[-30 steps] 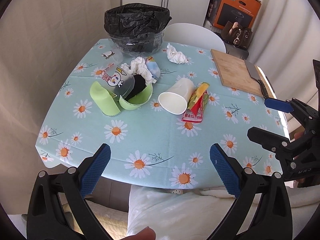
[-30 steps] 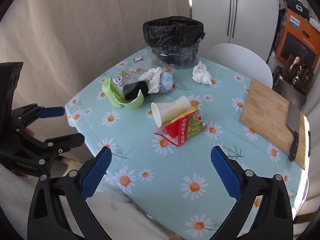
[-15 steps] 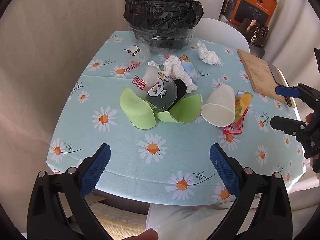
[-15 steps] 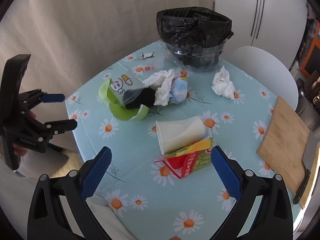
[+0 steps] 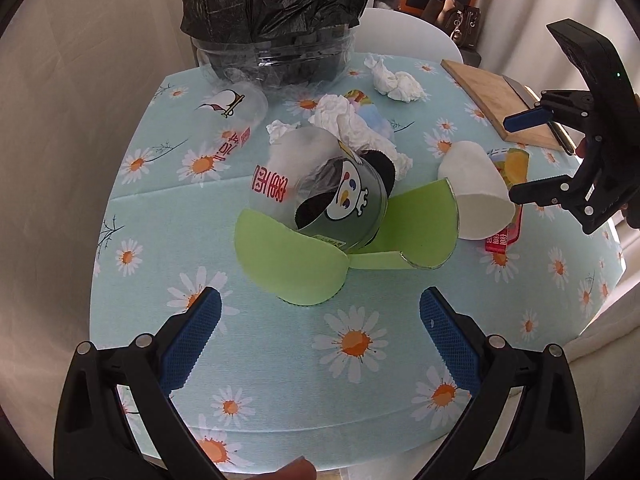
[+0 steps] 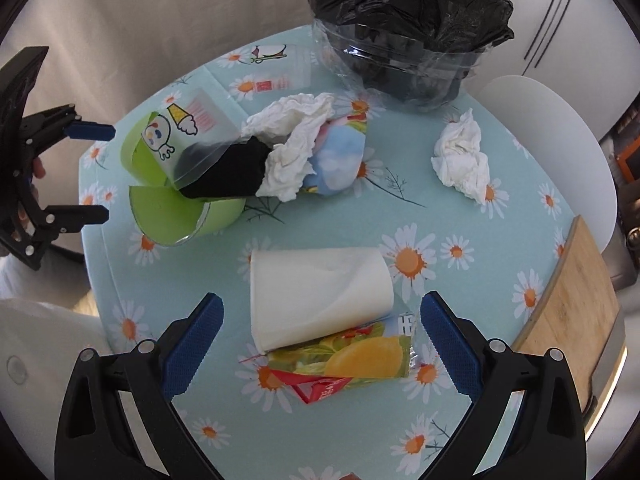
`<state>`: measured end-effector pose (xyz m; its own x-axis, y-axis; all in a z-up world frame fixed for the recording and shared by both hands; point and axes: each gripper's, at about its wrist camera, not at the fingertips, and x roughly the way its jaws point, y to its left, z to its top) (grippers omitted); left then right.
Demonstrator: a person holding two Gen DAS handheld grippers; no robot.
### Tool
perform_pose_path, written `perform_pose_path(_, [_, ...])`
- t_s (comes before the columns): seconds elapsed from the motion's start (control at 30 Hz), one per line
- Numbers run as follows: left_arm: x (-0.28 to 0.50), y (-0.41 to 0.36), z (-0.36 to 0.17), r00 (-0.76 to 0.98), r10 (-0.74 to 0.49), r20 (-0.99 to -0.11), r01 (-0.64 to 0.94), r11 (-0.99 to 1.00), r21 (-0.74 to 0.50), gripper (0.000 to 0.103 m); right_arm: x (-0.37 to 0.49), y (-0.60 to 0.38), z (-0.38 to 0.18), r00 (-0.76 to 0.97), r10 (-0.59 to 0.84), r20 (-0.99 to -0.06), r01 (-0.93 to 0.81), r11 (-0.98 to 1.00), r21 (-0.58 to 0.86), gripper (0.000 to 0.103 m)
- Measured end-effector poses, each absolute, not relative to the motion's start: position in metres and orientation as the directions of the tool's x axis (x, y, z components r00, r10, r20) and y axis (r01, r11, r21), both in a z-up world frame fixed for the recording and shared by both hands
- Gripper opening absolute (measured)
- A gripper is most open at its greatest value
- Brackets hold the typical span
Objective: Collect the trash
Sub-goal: 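Grasp the green cup piece with left tool while right tool grasps white paper cup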
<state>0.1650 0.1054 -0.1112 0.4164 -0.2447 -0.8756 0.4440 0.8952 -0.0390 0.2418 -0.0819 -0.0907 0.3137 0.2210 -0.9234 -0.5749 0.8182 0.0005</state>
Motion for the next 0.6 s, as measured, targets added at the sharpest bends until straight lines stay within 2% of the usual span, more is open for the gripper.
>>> perform_pose_path(0.13, [0.183,0.111,-0.123,0.408,-0.264,-0.874,0.48,0.876,-0.04,0.097,0.255,-0.076,-0.103,0.285,0.182,-0.941,-0.602,0.798,-0.028,0.094])
perform_pose_path(0.47, [0.208,0.11,-0.144,0.378,-0.289,-0.88,0.556,0.83,-0.034,0.097,0.28,-0.067,-0.13,0.154,0.175,-0.972,-0.677,0.735,0.025,0.093])
perform_pose_path(0.5, [0.209,0.11,-0.145,0.368,-0.299,-0.88,0.566,0.823,-0.044,0.097,0.282,-0.066,-0.132,0.15,0.175,-0.973,-0.682,0.731,0.026,0.092])
perform_pose_path(0.53, [0.21,0.109,-0.146,0.356,-0.311,-0.881,0.579,0.814,-0.053,0.097,0.283,-0.064,-0.134,0.142,0.18,-0.973,-0.687,0.726,0.034,0.082])
perform_pose_path(0.6, [0.209,0.107,-0.147,0.348,-0.323,-0.88,0.6,0.798,-0.056,0.094,0.283,-0.06,-0.135,0.139,0.18,-0.974,-0.69,0.722,0.035,0.082])
